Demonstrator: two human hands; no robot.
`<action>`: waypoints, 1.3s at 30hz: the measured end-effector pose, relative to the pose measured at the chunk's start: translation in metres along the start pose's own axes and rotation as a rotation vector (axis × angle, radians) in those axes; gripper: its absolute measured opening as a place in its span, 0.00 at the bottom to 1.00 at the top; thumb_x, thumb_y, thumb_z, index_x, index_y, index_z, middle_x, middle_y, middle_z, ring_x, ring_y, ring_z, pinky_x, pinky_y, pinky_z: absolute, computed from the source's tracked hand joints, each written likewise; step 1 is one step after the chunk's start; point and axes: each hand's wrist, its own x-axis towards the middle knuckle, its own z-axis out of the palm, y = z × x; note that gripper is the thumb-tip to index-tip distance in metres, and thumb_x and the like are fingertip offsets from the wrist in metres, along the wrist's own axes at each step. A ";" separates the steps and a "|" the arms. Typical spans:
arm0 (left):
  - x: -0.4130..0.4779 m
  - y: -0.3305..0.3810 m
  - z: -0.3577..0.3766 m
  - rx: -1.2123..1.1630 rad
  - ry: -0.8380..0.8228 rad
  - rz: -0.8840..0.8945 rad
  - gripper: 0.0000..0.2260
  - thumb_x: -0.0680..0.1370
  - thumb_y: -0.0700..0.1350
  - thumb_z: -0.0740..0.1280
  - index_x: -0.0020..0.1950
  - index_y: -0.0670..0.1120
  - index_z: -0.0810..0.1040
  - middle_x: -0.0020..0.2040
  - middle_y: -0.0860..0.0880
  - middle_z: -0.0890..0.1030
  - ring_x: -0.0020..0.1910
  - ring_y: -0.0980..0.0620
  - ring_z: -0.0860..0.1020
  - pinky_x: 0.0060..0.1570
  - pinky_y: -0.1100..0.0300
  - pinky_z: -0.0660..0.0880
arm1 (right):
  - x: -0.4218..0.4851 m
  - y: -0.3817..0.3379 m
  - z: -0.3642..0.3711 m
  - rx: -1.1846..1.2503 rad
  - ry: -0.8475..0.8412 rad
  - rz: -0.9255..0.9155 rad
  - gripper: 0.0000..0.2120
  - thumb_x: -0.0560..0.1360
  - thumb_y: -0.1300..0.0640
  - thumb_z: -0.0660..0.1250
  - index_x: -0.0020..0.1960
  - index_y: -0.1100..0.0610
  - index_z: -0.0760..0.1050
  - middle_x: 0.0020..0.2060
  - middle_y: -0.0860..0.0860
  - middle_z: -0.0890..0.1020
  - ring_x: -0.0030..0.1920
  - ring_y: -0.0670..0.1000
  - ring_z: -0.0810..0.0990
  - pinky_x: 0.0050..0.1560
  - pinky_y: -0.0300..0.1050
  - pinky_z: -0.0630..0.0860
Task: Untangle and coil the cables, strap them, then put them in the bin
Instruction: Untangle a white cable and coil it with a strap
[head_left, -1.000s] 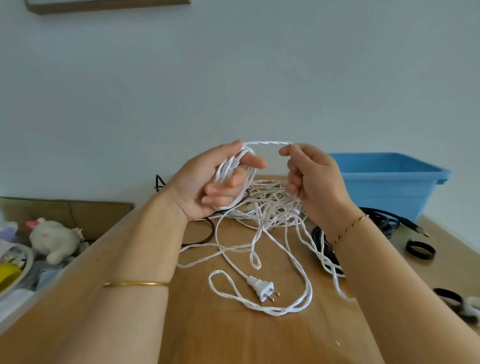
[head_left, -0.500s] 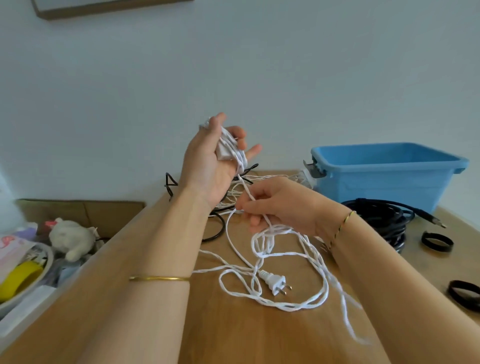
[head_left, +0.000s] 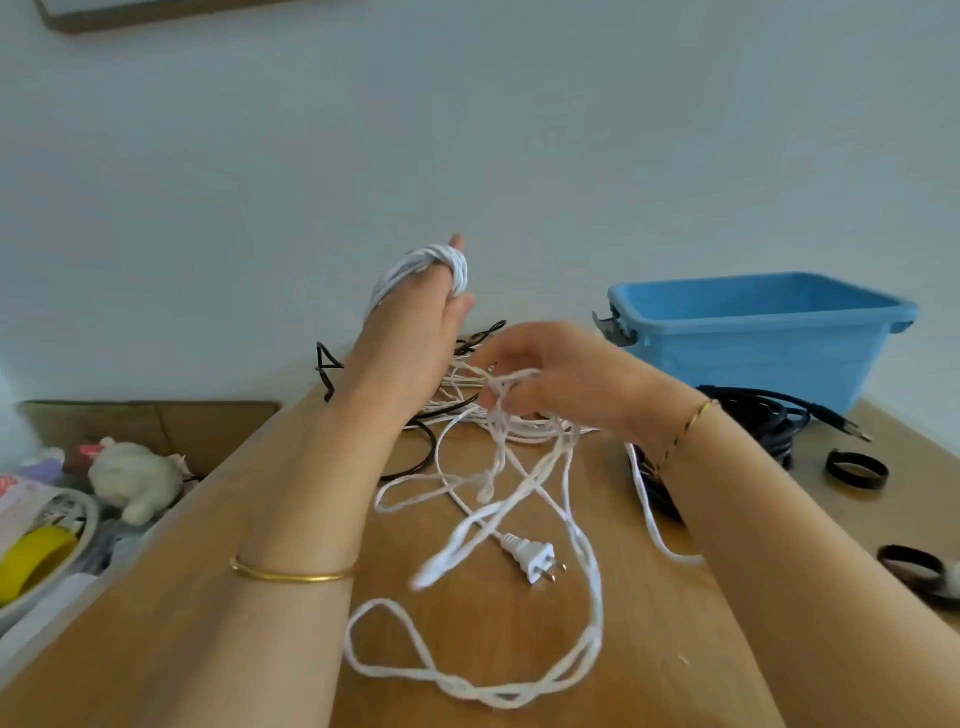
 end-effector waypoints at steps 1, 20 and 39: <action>0.000 -0.003 -0.001 0.061 -0.067 0.000 0.10 0.82 0.43 0.58 0.58 0.39 0.73 0.74 0.50 0.66 0.70 0.53 0.67 0.67 0.61 0.62 | -0.001 0.001 -0.004 0.051 0.069 -0.016 0.15 0.71 0.70 0.67 0.55 0.60 0.79 0.48 0.53 0.84 0.43 0.42 0.81 0.45 0.31 0.76; -0.004 0.002 -0.022 0.283 0.306 -0.212 0.14 0.80 0.51 0.61 0.39 0.45 0.66 0.33 0.50 0.68 0.36 0.46 0.67 0.35 0.57 0.59 | -0.001 0.021 -0.008 0.403 0.252 0.222 0.09 0.78 0.61 0.63 0.46 0.50 0.80 0.44 0.55 0.84 0.32 0.50 0.82 0.31 0.42 0.79; -0.002 0.010 -0.015 0.131 0.507 -0.224 0.17 0.78 0.47 0.61 0.32 0.49 0.58 0.30 0.52 0.64 0.33 0.49 0.63 0.27 0.63 0.56 | 0.006 -0.010 0.007 0.022 0.247 0.046 0.13 0.75 0.54 0.65 0.55 0.62 0.79 0.51 0.59 0.82 0.51 0.58 0.79 0.53 0.53 0.76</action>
